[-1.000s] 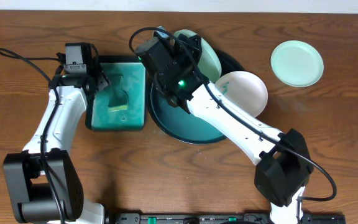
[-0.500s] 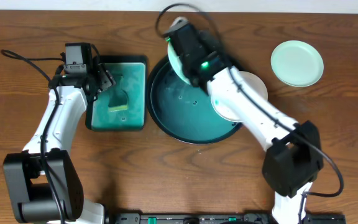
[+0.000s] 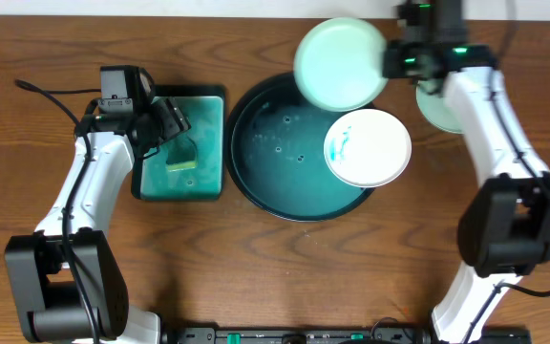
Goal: Clean dirty plates on tray and stack at the side
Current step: 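Carry the cleaned mint plate with the right gripper to the right stack, then lower the plate onto the first mint plate and release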
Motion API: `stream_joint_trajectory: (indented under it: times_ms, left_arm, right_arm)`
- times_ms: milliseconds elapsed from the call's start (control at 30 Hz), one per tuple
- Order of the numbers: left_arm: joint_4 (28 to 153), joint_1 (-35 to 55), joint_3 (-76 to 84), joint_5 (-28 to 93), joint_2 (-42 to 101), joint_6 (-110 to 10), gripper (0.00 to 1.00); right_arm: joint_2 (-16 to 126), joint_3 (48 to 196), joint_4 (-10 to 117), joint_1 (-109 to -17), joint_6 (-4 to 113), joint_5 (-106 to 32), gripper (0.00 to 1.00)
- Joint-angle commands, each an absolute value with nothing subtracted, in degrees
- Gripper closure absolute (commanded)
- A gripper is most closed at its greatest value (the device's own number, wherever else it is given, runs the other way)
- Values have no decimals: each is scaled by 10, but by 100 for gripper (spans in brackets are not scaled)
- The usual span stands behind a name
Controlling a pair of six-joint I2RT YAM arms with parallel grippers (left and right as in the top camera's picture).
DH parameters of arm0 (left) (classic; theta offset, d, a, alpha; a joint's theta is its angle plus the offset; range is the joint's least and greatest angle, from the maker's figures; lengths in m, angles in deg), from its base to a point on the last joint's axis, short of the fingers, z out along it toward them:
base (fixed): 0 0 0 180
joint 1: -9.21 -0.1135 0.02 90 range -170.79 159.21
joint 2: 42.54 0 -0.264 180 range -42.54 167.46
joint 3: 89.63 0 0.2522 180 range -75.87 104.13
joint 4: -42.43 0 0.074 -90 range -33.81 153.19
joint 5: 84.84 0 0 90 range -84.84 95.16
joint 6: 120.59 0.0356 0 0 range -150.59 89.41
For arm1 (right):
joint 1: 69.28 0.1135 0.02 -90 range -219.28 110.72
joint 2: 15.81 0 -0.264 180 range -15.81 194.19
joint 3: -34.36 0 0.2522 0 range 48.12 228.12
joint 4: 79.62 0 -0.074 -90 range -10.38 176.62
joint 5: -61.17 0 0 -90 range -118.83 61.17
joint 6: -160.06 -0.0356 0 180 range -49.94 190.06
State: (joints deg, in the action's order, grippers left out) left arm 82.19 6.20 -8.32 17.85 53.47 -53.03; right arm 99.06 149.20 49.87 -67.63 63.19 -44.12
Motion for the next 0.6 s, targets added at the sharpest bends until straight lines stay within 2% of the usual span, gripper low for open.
stream_joint_trajectory:
  times_ms: [0,200,367,533,567]
  left_arm:
    - [825,61,-81,196,536,-523,21]
    - [825,61,-81,196,536,-523,21]
    - [825,65,-81,197,536,-523,21]
    - [824,65,-81,197,536,-523,21]
    - [823,65,-81,197,536,-523,21]
  right_arm:
    - [974,1495,491,-730,536,-533,99]
    - [978,1495,488,-823,493,-513,99]
    - [978,1486,462,-891,426,-406,99]
    - [978,1448,474,-927,422,-382,99]
    - [978,1424,478,-934,388,-329,99]
